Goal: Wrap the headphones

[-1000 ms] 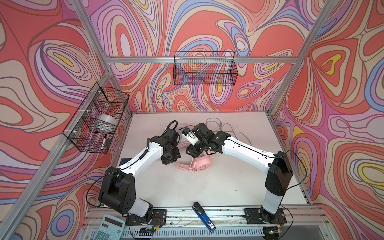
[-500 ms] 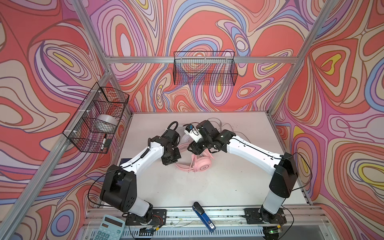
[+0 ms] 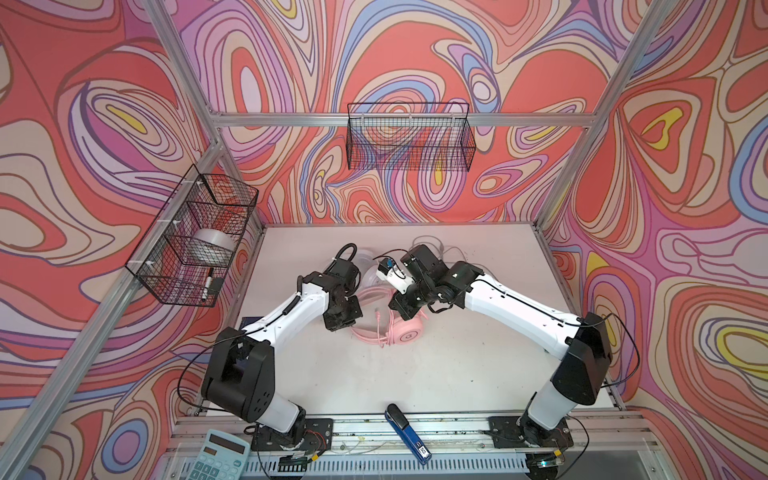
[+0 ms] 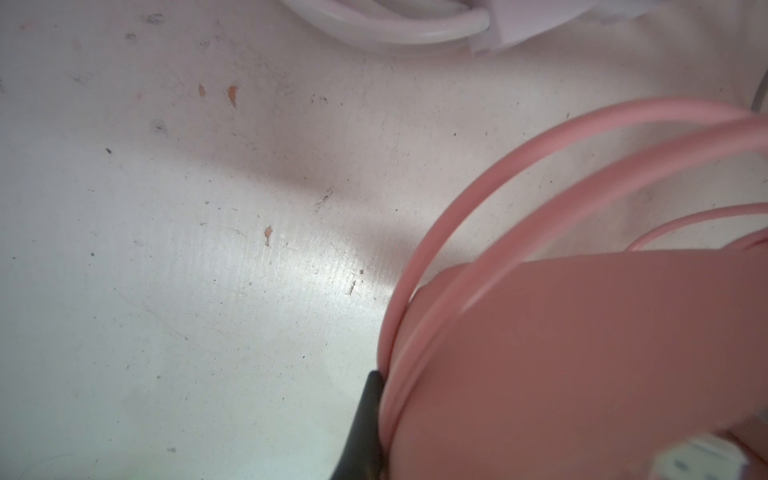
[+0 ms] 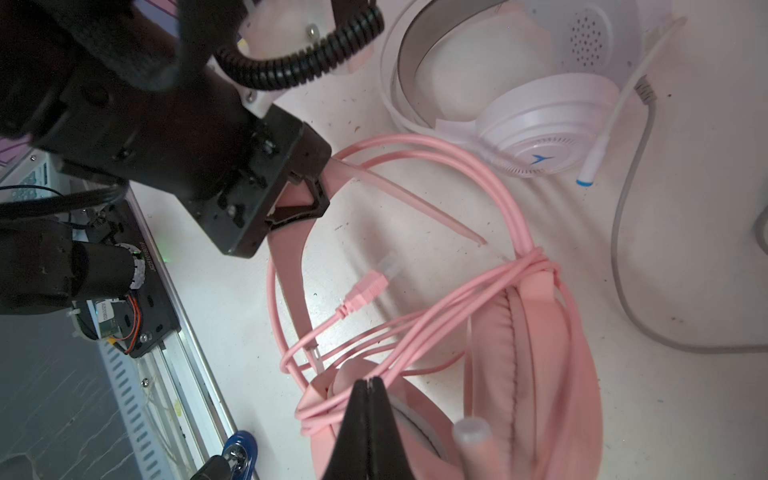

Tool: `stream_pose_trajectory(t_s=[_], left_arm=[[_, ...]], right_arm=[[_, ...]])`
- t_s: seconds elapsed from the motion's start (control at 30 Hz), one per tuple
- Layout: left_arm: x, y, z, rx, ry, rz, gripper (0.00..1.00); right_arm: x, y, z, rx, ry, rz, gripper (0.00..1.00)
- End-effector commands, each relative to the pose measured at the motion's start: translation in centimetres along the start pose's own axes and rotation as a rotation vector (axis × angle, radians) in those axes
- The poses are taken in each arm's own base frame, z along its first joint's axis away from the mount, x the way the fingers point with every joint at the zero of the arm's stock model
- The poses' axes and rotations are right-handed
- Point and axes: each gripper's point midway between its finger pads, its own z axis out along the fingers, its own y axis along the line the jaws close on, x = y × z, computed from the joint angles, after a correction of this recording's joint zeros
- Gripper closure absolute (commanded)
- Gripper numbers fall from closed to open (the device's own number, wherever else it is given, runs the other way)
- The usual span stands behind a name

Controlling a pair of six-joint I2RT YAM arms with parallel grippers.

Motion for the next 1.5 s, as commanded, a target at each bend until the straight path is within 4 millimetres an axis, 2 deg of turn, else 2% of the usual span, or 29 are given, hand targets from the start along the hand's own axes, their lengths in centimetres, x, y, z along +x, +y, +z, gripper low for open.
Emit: stream_pose_trajectory(t_s=[0.0,0.13,0.3,0.53,0.73,0.87,1.03,1.1,1.17,1.3,1.47], left_arm=[[-0.2,-1.5,-0.4,0.054,-0.001,0.006,1.00],[-0.1,-1.2,-0.3,0.049,0.001,0.005,1.00],[0.3,-0.9,-0.3,0.044,0.005,0.004,1.00],[0.9,-0.6,-0.2,0.054,0.009,0.005,1.00],[1.2,-0.3,-0.2,0.072,-0.001,0.009,1.00],[1.6,-0.2,0.0,0.089,-0.006,0.020,1.00],[2.1,0.6,0.8,0.096,-0.025,0.039,1.00],[2.1,0.8,1.2,0.097,-0.038,0.060,1.00],[2.1,1.1,1.6,0.090,-0.047,0.078,1.00],[2.0,1.5,2.4,0.069,-0.055,0.109,1.00],[1.9,1.8,3.8,0.044,-0.040,0.121,1.00]], right_arm=[[1.5,1.1,0.4,-0.027,0.055,-0.014,1.00],[1.6,1.5,0.4,-0.038,0.033,-0.012,0.99],[0.4,2.2,-0.6,-0.061,-0.057,-0.005,0.93],[-2.0,2.3,-4.7,-0.017,-0.267,-0.031,0.86],[-2.7,1.1,-8.8,0.099,-0.416,-0.045,0.68],[-2.0,-1.0,-10.3,0.195,-0.458,0.006,0.51],[-0.6,-4.4,-11.9,0.295,-0.508,0.129,0.38],[-0.1,-5.2,-12.4,0.326,-0.541,0.161,0.23],[0.5,-5.9,-13.0,0.362,-0.568,0.189,0.02],[1.5,-6.9,-13.5,0.403,-0.578,0.224,0.02],[2.5,-7.7,-12.9,0.426,-0.553,0.263,0.02]])
